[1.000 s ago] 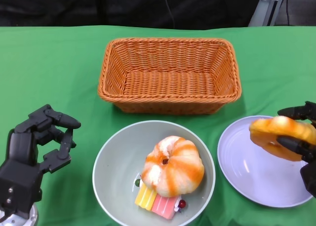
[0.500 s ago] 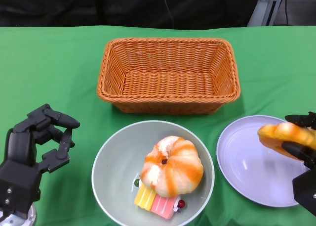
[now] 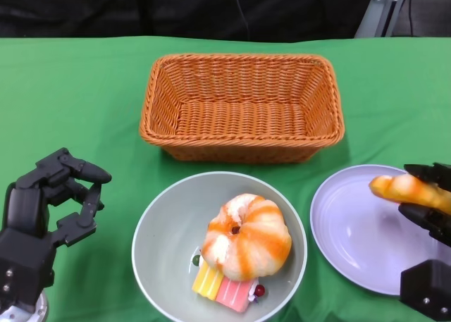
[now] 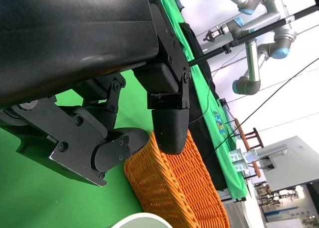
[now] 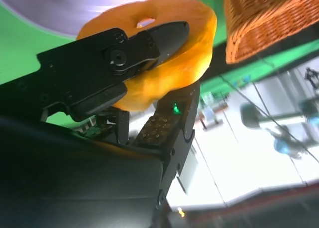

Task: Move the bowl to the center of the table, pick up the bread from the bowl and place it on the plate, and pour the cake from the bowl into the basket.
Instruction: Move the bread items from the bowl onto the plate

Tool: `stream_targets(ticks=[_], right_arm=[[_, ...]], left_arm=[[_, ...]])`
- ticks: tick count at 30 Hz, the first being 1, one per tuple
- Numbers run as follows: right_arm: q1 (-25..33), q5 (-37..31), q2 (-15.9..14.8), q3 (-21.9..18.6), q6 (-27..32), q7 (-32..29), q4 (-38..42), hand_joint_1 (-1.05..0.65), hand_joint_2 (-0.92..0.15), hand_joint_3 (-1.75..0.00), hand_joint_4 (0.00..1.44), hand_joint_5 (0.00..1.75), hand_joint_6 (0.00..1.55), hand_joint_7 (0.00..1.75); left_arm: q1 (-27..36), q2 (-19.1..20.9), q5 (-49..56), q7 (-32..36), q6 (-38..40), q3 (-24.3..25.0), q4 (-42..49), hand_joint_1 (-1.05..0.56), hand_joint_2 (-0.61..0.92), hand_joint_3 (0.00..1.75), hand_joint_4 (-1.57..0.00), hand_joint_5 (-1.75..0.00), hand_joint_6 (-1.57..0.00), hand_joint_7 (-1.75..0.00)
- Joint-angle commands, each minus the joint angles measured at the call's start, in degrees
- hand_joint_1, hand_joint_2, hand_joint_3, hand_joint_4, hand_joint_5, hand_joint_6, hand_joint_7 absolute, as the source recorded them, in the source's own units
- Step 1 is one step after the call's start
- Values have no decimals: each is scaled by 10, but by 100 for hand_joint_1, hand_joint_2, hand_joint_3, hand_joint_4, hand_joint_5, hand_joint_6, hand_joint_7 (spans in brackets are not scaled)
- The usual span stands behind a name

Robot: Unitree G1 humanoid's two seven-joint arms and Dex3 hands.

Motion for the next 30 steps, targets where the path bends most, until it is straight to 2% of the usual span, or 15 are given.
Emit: stream_targets(ticks=[1,7,15,19,28,30], right_arm=[[-37,-24,-25,26,-24,-70,66,-19,-87,-2,72,133,108,26],[-76,-48,-32,73,-24,-151,146,-18,-85,0,74,130,108,32],[-105,-61,-36,126,-25,-190,214,-15,-85,0,76,121,104,36],[-118,-70,-28,157,5,-193,251,-17,-84,0,78,112,101,41],[-128,-64,-9,199,37,-182,292,-26,-91,-2,74,112,95,44],[-131,-76,-6,214,70,-192,299,-29,-91,-1,73,101,93,42]], left_arm=[[6,11,-1,2,-7,3,-2,-3,60,89,-80,-144,-81,-117],[9,9,-3,0,-9,2,-4,-3,59,90,-80,-145,-82,-117],[12,9,1,4,-10,1,-6,-2,60,87,-81,-142,-82,-118],[14,11,2,-1,-18,-1,-5,-3,61,87,-81,-142,-81,-118],[18,8,-4,-4,-20,-1,-9,-2,62,86,-83,-142,-84,-113],[18,9,0,-2,-21,-2,-9,-2,61,85,-83,-142,-84,-113]])
